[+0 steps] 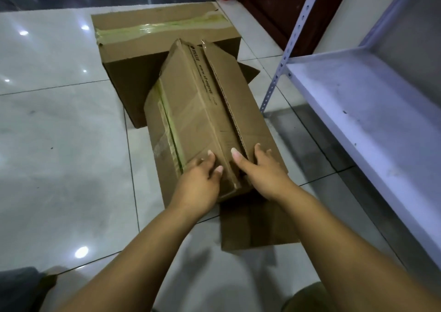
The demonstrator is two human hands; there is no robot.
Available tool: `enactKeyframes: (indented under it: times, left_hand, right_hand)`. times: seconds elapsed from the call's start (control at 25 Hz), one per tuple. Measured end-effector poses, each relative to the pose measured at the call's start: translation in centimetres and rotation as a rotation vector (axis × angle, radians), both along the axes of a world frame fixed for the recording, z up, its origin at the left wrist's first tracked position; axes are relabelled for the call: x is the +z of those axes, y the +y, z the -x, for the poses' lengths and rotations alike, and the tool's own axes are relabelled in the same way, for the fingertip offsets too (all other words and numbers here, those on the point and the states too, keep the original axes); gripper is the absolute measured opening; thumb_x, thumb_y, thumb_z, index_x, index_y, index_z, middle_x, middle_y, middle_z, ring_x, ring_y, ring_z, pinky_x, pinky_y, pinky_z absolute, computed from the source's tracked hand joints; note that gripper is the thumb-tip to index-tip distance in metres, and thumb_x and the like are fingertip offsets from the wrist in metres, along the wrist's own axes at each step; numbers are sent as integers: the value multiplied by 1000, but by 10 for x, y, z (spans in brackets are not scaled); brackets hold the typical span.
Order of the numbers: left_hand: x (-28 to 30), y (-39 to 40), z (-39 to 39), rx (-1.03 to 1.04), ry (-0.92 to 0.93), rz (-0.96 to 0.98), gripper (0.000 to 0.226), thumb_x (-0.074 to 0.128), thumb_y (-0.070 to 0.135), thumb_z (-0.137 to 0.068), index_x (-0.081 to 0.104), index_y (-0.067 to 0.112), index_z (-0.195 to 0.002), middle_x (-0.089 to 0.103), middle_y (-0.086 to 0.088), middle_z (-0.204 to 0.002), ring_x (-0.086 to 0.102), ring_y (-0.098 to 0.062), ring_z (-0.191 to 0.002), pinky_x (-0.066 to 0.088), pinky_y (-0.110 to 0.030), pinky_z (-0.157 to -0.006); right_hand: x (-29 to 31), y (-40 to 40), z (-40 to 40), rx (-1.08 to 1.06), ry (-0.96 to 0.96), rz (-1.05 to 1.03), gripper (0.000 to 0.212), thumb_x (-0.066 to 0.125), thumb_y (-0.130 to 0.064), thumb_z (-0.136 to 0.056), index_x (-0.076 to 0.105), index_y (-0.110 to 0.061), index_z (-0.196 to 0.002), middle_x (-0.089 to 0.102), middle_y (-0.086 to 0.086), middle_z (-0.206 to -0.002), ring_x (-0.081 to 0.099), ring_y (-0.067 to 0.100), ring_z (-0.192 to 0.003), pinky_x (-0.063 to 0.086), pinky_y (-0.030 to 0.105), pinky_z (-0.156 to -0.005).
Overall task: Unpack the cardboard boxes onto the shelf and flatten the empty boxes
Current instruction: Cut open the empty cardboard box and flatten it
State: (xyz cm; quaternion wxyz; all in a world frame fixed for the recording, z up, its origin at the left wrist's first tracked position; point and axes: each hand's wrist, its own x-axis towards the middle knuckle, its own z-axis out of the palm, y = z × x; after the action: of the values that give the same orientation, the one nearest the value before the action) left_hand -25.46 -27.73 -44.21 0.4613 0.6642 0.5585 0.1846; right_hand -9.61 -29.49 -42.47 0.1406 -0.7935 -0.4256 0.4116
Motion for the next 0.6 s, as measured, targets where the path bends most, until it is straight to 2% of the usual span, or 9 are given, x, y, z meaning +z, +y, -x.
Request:
enactKeyframes:
  times: [0.08, 0.12, 0.16, 0.24, 0.32, 0.44, 0.52, 0.6]
  left_hand:
    - [-5, -3, -12, -45, 14, -26, 46, 41, 25, -101, 35, 28, -147, 28, 1, -155, 28, -19, -141, 27, -37, -116]
    - [-8, -3, -18, -92, 16, -58, 48, 40, 15, -101, 36, 28, -146, 25, 3, -156, 21, -16, -144, 16, -27, -118]
    - [-11, -3, -23, -151, 20, -82, 51, 39, 7, -100, 37, 28, -146, 24, 5, -157, 15, -12, -145, 6, -16, -112]
    - [-13, -2, -31, -272, -6, -77, 56, 37, -2, -97, 39, 28, -144, 25, 11, -155, 9, -7, -145, 2, -8, -103]
    - [-19, 0, -38, -322, -61, -71, 54, 41, -2, -96, 44, 27, -141, 30, 15, -152, 15, -7, -144, 8, -10, -106]
    - [-37, 8, -41, -217, -2, -165, 44, 50, 16, -97, 46, 26, -140, 37, 12, -148, 32, -11, -138, 25, -17, -106]
    - [-56, 17, -38, -128, 140, -137, 51, 52, 32, -96, 38, 29, -145, 29, 2, -153, 29, -23, -139, 28, -34, -113]
    - [-71, 25, -31, -97, 281, -6, 62, 52, 44, -94, 24, 37, -149, 13, -2, -158, 16, -36, -143, 23, -50, -116]
  right_hand:
    - [-4, -6, -13, -25, -17, -33, 101, 43, -77, -80, -3, -26, -154, -5, 4, -162, -4, 30, -148, 8, 51, -117]
    - [-8, -8, -20, -53, -22, -43, 105, 48, -76, -78, -5, -26, -154, -5, 4, -162, -3, 31, -148, 10, 52, -117]
    - [-13, -10, -27, -88, -25, -47, 109, 53, -75, -76, -6, -26, -153, -5, 5, -162, -2, 32, -148, 12, 53, -117]
    - [-22, -14, -38, -157, -25, -64, 112, 60, -71, -76, -7, -26, -153, -3, 6, -162, 2, 33, -148, 17, 55, -117]
    - [-31, -21, -50, -216, -20, -100, 106, 61, -66, -79, -3, -26, -154, 3, 4, -162, 10, 33, -147, 23, 55, -115]
    - [-39, -31, -65, -272, -6, -149, 92, 55, -59, -87, 0, -27, -154, 7, 1, -161, 17, 30, -146, 25, 53, -115]
    - [-45, -36, -72, -309, 4, -181, 83, 48, -54, -93, 1, -25, -155, 8, 1, -161, 19, 28, -145, 25, 48, -116]
    - [-50, -39, -73, -317, -9, -200, 77, 42, -53, -96, 2, -24, -155, 11, 2, -160, 22, 29, -144, 26, 46, -116]
